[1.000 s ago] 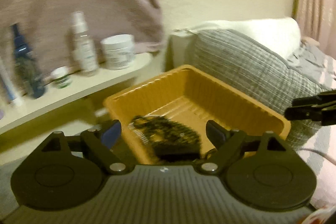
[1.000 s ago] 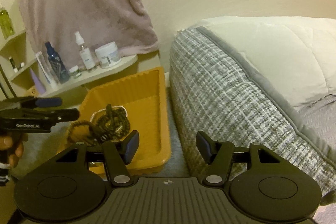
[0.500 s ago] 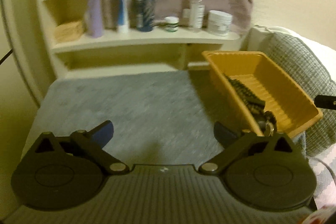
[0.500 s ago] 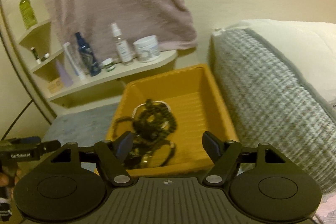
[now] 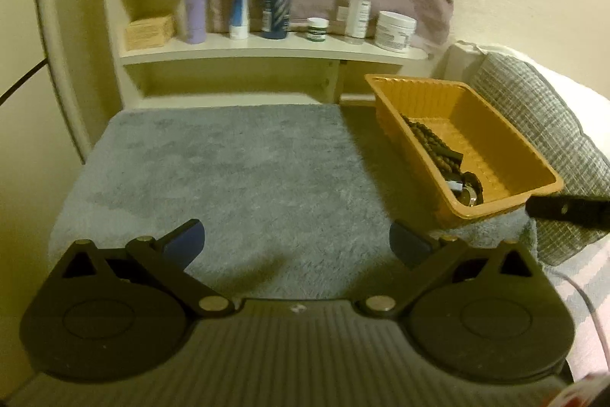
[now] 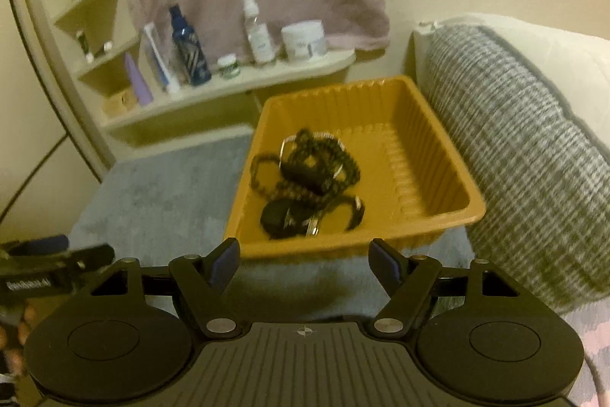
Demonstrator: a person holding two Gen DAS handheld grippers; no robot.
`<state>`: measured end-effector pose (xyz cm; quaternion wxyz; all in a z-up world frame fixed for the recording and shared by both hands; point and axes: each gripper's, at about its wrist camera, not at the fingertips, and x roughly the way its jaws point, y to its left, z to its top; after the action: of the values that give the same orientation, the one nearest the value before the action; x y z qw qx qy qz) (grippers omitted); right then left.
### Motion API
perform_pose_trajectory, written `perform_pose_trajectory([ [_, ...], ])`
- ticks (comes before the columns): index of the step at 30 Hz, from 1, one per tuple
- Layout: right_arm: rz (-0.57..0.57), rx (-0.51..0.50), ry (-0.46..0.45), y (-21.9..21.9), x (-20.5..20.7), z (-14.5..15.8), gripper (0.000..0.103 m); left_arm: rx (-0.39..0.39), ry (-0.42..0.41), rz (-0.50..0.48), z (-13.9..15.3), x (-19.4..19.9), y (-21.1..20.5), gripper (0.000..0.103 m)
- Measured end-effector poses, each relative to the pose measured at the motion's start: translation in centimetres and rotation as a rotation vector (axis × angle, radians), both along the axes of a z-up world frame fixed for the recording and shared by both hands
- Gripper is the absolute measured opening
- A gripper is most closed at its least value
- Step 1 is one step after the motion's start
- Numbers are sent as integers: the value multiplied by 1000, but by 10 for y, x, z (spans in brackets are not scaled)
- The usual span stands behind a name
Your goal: Organize jewelry
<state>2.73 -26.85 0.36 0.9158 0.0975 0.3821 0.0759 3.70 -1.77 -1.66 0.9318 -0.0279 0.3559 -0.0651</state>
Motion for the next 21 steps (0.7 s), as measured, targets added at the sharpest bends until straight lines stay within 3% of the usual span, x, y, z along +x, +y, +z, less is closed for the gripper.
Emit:
perform_pose_trajectory([
  [10,86,-57,52,44,-1,-3,74,-42,64,55,7,-16,18,102],
  [21,117,-65,42,59,-14,0,74,-20,79,64,9,-34,10,102],
])
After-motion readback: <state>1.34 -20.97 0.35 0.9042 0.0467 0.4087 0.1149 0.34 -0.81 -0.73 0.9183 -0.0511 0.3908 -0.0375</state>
